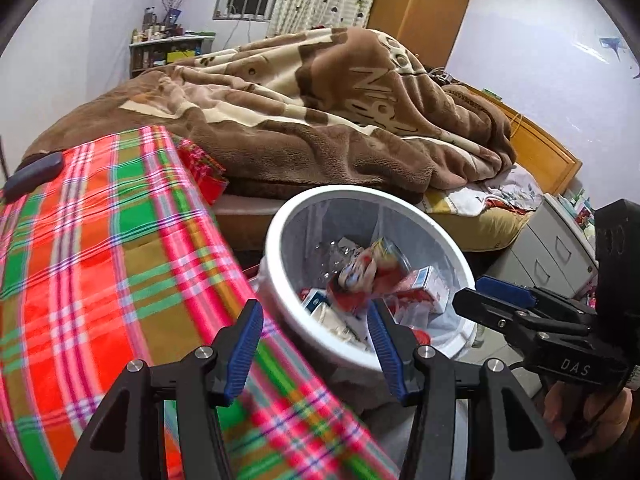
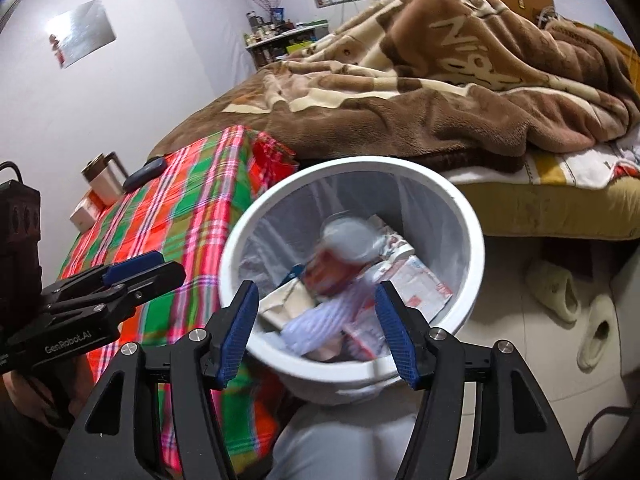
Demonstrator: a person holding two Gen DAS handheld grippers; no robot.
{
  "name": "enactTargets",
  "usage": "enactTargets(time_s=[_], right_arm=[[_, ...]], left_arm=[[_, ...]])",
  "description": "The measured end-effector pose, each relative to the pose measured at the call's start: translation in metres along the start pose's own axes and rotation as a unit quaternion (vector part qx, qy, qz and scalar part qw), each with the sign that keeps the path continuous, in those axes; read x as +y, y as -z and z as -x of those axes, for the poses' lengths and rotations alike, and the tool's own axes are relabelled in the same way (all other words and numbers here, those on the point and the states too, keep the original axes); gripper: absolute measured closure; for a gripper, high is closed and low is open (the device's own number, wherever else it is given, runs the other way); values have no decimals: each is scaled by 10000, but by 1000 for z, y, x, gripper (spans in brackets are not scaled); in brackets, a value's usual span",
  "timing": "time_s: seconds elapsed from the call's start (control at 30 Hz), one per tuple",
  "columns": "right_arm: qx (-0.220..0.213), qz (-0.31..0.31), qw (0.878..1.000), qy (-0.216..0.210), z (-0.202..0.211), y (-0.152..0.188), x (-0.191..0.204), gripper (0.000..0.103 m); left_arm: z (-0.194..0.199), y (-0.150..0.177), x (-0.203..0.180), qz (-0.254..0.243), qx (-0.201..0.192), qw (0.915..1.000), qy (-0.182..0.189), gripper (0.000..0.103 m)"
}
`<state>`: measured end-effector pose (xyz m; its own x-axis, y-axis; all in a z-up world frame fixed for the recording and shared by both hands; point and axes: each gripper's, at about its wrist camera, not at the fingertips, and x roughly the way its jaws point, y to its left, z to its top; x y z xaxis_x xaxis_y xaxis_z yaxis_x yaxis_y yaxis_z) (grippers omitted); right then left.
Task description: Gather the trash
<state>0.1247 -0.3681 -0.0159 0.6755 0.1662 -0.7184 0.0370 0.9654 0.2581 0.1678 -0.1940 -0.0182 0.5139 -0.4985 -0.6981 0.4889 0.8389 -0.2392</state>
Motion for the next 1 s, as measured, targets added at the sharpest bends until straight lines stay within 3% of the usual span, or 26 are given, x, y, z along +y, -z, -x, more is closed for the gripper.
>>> enactTargets(time_s=[0.43,1.0], right_arm=[[-93,601,9977,-299,16,16,47,41],[-117,973,9937,-537,31,40,80,41]], left_arm=[[60,35,17,150,-360,9972,-638,49],[105,75,36,423,-600,9897,-1226,49]])
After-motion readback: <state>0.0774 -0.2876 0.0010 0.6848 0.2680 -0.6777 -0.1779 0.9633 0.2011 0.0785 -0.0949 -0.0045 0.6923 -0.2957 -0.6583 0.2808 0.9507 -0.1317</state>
